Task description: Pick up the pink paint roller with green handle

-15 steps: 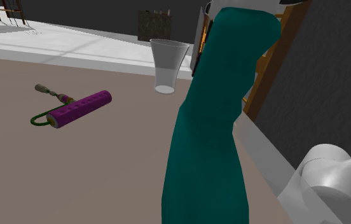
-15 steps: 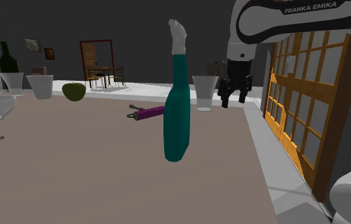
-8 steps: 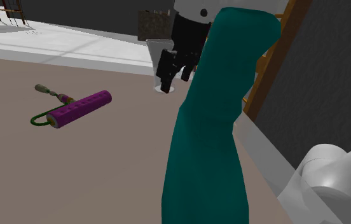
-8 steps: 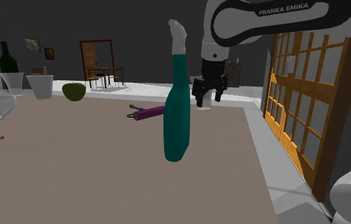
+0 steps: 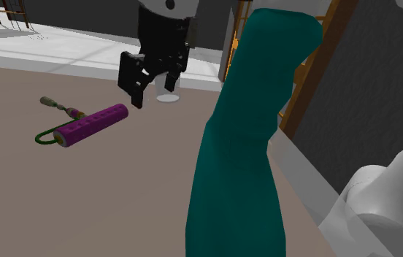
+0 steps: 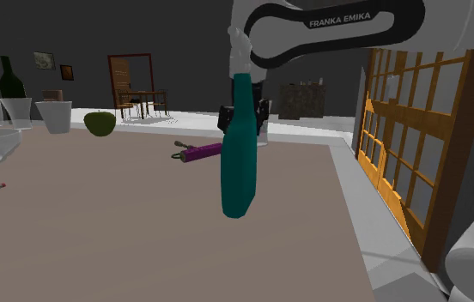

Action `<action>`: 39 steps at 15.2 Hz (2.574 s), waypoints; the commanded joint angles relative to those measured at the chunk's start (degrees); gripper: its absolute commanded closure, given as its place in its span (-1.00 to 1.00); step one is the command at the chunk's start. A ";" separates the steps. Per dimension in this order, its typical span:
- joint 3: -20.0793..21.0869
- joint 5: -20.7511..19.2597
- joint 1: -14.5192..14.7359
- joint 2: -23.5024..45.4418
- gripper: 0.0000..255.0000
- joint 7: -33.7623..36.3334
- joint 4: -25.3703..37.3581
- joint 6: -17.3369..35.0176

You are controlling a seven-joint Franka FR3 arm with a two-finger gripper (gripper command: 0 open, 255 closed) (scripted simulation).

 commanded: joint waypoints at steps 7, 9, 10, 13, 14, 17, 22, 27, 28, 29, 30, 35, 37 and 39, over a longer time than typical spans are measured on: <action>9.39 -18.02 5.62 20.28 -1.00 12.27 19.58 -4.32; 10.07 -23.58 9.72 26.17 -1.00 14.59 25.93 -6.81; 10.07 -26.04 11.93 28.85 -1.00 15.36 29.08 -8.07; 9.67 -25.11 11.05 27.67 -1.00 15.86 25.38 -5.24; 9.66 -24.91 10.71 27.35 -1.00 16.06 24.22 -4.34; 9.63 -24.43 9.83 26.54 -1.00 16.65 20.96 -1.76; 9.62 -24.43 9.74 26.50 1.00 16.81 20.43 -1.29; 9.62 -24.29 9.61 26.32 1.00 16.74 20.23 -1.20; 9.63 -24.28 9.61 26.30 1.00 16.75 20.24 -1.23; 9.62 -24.37 9.68 26.41 1.00 16.77 20.36 -1.28; 9.65 -24.48 9.92 26.64 1.00 16.57 21.39 -2.11; 9.69 -25.46 11.56 28.16 1.00 15.59 27.09 -6.54; 9.68 -26.02 12.40 28.95 1.00 15.21 29.63 -8.43; 9.63 -26.69 13.38 29.84 1.00 14.81 32.36 -10.40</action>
